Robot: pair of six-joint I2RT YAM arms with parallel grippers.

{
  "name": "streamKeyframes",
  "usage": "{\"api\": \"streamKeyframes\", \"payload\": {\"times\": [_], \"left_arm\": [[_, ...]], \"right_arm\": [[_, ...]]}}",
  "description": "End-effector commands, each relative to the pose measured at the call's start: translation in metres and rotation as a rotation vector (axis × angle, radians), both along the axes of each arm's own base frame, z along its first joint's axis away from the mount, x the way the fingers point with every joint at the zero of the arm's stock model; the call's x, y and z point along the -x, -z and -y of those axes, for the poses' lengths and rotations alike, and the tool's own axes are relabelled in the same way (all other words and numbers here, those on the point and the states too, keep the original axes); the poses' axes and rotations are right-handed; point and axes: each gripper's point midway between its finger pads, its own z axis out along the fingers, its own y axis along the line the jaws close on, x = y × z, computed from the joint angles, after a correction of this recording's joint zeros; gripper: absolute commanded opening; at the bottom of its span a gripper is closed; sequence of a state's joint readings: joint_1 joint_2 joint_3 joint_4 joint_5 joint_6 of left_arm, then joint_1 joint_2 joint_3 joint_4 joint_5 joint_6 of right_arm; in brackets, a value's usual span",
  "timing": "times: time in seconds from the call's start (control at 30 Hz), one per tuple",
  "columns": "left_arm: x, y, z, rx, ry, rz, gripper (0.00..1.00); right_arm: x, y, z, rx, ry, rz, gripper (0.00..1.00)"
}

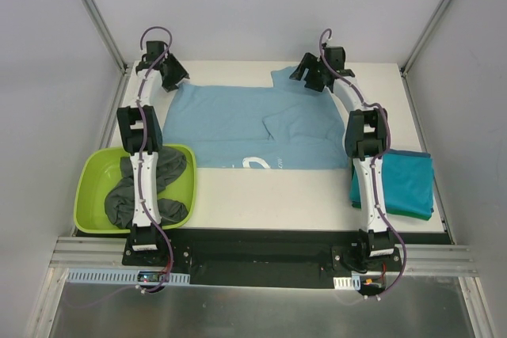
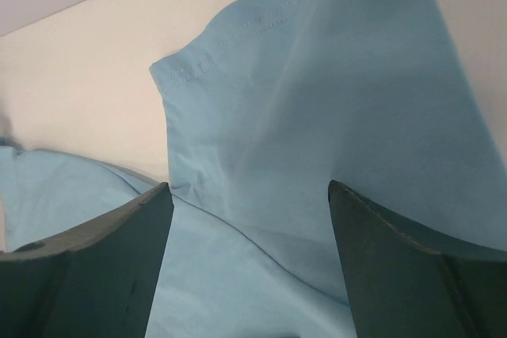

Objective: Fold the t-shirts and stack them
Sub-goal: Grap the side of the flattened tshirt furthest away from the robot with both arms

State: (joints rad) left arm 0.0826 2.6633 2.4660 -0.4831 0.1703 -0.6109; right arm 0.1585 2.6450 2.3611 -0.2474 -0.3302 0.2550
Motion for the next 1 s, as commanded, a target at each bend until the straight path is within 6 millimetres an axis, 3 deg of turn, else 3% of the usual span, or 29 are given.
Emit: {"api": "streamKeyframes", "payload": {"times": [0.0,0.07,0.13,0.4,0.67,0.8,0.97], "left_arm": [[0.01,0.015,-0.001,-0.048,-0.02,-0.059,0.57],[0.011,0.015,-0.004,-0.056,-0.038,-0.063,0.46],[0.012,0.017,-0.005,-0.056,-0.043,-0.07,0.4],[0.014,0.018,-0.006,-0.058,-0.061,-0.082,0.0],[0.016,0.019,-0.004,-0.053,-0.042,-0.085,0.0],[0.016,0.018,-0.003,-0.049,-0.035,-0.083,0.0],[0.015,0.018,-0.002,-0.049,-0.033,-0.081,0.0]], "right_arm": [[-0.006,-0.012,-0.011,-0.061,-0.038,0.04,0.76],[-0.005,-0.012,-0.013,-0.068,-0.042,0.04,0.66],[-0.006,-0.014,-0.012,-0.068,-0.037,0.044,0.63],[-0.011,-0.019,-0.003,-0.02,-0.005,0.077,0.72],[-0.027,-0.039,0.028,0.039,0.083,0.142,0.74],[-0.035,-0.035,0.063,0.044,0.184,0.124,0.74],[-0.04,-0.026,0.078,0.012,0.239,0.099,0.74]]}}
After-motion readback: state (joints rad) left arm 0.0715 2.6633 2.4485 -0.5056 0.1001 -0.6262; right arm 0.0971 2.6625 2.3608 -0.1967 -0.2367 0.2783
